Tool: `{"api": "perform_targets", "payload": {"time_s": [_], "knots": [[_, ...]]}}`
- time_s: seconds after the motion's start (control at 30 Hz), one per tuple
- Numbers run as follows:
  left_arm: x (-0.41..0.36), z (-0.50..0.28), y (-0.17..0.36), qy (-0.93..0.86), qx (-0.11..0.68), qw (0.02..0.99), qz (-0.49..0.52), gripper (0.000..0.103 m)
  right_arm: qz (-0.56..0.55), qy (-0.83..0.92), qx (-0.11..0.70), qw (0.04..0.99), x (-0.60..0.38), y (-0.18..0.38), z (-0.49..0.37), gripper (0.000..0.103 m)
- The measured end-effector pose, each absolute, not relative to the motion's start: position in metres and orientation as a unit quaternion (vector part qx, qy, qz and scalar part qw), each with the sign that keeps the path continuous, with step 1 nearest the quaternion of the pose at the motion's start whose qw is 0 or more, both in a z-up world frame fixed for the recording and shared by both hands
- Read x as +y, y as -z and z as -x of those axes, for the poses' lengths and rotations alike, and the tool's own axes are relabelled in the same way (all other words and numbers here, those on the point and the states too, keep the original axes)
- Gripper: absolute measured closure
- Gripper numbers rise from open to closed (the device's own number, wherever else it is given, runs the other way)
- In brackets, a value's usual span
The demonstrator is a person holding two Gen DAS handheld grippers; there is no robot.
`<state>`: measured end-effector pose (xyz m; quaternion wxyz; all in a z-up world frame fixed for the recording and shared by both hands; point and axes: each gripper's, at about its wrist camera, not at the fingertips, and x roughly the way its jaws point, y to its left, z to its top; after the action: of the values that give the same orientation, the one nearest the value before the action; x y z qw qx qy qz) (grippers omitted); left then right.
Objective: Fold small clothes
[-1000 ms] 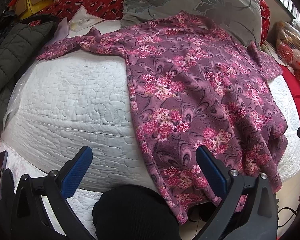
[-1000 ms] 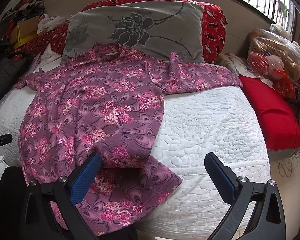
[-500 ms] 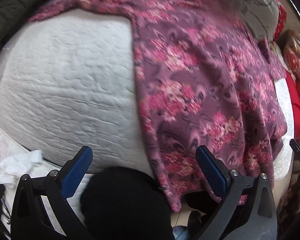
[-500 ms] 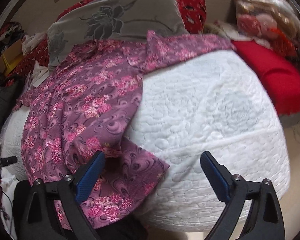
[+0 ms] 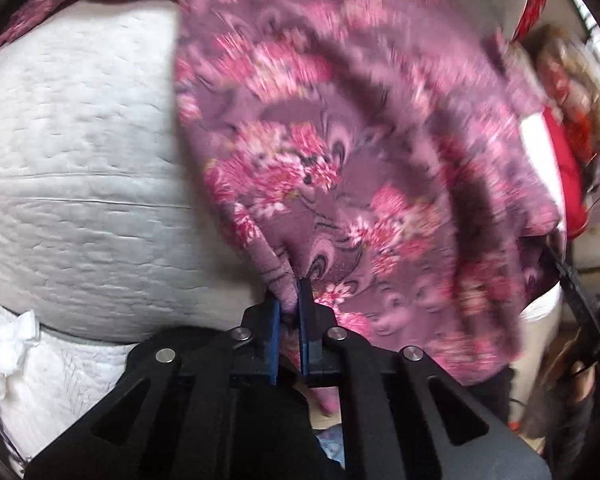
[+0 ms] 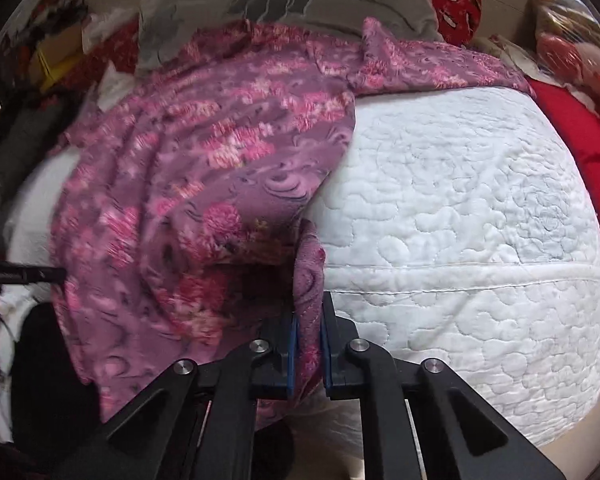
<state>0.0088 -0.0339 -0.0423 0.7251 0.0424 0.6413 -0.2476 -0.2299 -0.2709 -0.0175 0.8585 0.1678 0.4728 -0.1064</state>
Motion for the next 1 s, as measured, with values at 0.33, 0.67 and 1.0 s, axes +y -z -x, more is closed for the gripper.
{"api": "perform_targets", "payload": {"time_s": [0.33,0.67,1.0], "knots": [[0.03,-0.026,-0.034,0.256,0.612,0.748,0.023,0.098,-0.331,0.078,0.357,0.87,-0.293,-0.065,0.304,0.095],[0.054,-0.031,0.05,0.175,0.69,0.703,-0.01,0.098,-0.351,0.142,0.502,0.778,-0.303,0.023,0.301,0.089],[-0.005,-0.062,0.021,0.223,0.632,0.742,0.009,0.064,-0.325,0.149,0.415,0.837,-0.343,-0.004,0.188,0.052]]}}
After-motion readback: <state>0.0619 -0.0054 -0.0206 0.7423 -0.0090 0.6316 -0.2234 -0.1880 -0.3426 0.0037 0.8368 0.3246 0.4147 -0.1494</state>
